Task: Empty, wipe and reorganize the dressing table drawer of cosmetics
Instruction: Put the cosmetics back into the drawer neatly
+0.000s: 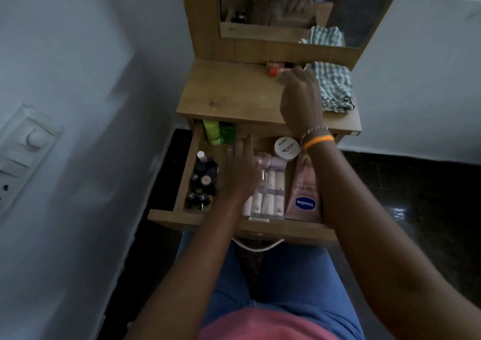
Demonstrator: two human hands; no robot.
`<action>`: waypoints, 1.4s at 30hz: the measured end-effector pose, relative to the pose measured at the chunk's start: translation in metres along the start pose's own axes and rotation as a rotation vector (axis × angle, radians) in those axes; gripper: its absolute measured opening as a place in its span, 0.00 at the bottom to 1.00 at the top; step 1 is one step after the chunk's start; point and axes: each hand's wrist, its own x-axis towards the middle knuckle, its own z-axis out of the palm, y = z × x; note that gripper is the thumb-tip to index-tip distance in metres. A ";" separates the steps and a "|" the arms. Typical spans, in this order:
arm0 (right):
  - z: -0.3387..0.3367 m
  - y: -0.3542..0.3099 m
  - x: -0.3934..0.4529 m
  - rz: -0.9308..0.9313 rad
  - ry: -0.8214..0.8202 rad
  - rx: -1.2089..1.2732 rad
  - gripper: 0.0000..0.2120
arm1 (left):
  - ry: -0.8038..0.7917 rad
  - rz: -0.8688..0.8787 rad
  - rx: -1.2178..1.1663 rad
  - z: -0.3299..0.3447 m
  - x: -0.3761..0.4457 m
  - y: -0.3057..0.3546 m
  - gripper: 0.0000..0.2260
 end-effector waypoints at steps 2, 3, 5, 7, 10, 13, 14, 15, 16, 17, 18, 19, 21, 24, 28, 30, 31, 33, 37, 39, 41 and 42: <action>0.006 0.011 0.035 0.027 -0.204 -0.131 0.19 | 0.072 0.024 -0.006 -0.001 -0.001 0.000 0.29; 0.010 0.015 0.048 0.039 -0.343 -0.203 0.20 | 0.107 0.044 -0.021 -0.002 -0.002 0.001 0.29; 0.022 0.018 0.063 0.056 -0.548 -0.320 0.22 | 0.154 0.078 -0.079 -0.003 -0.004 0.001 0.28; 0.033 0.016 0.068 0.051 -0.581 -0.384 0.21 | 0.183 0.107 -0.103 -0.004 -0.005 0.002 0.27; 0.044 0.008 0.070 0.058 -0.543 -0.377 0.19 | 0.225 0.126 -0.136 -0.005 -0.004 0.003 0.24; 0.049 -0.001 0.067 0.030 -0.529 -0.349 0.17 | 0.256 0.145 -0.148 -0.008 -0.005 0.005 0.21; 0.051 -0.004 0.063 0.006 -0.518 -0.351 0.17 | 0.258 0.148 -0.170 -0.009 -0.004 0.006 0.21; 0.052 -0.007 0.058 -0.005 -0.501 -0.343 0.17 | 0.262 0.143 -0.211 -0.010 -0.004 0.007 0.22; 0.054 -0.010 0.051 -0.001 -0.478 -0.329 0.17 | 0.275 0.136 -0.266 -0.011 -0.003 0.008 0.23; 0.054 -0.012 0.044 -0.004 -0.450 -0.320 0.18 | 0.300 0.134 -0.319 -0.012 -0.002 0.008 0.22; 0.054 -0.013 0.036 -0.022 -0.422 -0.318 0.18 | 0.323 0.136 -0.373 -0.012 -0.001 0.007 0.20; 0.052 -0.014 0.029 -0.047 -0.394 -0.317 0.18 | 0.314 0.119 -0.438 -0.011 0.000 0.006 0.20; 0.045 -0.013 0.019 -0.077 -0.380 -0.306 0.17 | 0.263 0.042 -0.603 -0.011 0.001 0.004 0.20; 0.027 -0.014 0.005 -0.052 -0.425 -0.193 0.13 | 0.257 -0.062 -0.830 -0.015 0.005 0.002 0.18; -0.002 -0.031 -0.028 0.063 -0.517 0.145 0.14 | 0.195 -0.112 -1.057 -0.035 -0.001 0.008 0.18; -0.011 -0.041 -0.047 0.091 -0.588 0.293 0.15 | 0.135 -0.125 -1.088 -0.045 -0.003 0.008 0.16; -0.012 -0.044 -0.055 0.128 -0.602 0.349 0.15 | 0.125 -0.113 -1.061 -0.051 -0.003 0.007 0.14; -0.011 -0.047 -0.065 0.232 -0.599 0.492 0.15 | 0.137 -0.099 -1.009 -0.060 -0.006 0.002 0.11; -0.001 -0.045 -0.078 0.457 -0.697 0.964 0.06 | 0.243 -0.185 -1.039 -0.072 -0.012 -0.016 0.06; 0.001 -0.051 -0.082 0.586 -0.752 1.122 0.02 | 0.298 -0.230 -1.069 -0.077 -0.014 -0.023 0.05; 0.006 -0.055 -0.085 0.636 -0.782 1.113 0.06 | 0.329 -0.245 -1.063 -0.082 -0.017 -0.030 0.04; 0.010 -0.056 -0.086 0.668 -0.789 1.113 0.09 | 0.339 -0.236 -1.044 -0.084 -0.018 -0.033 0.04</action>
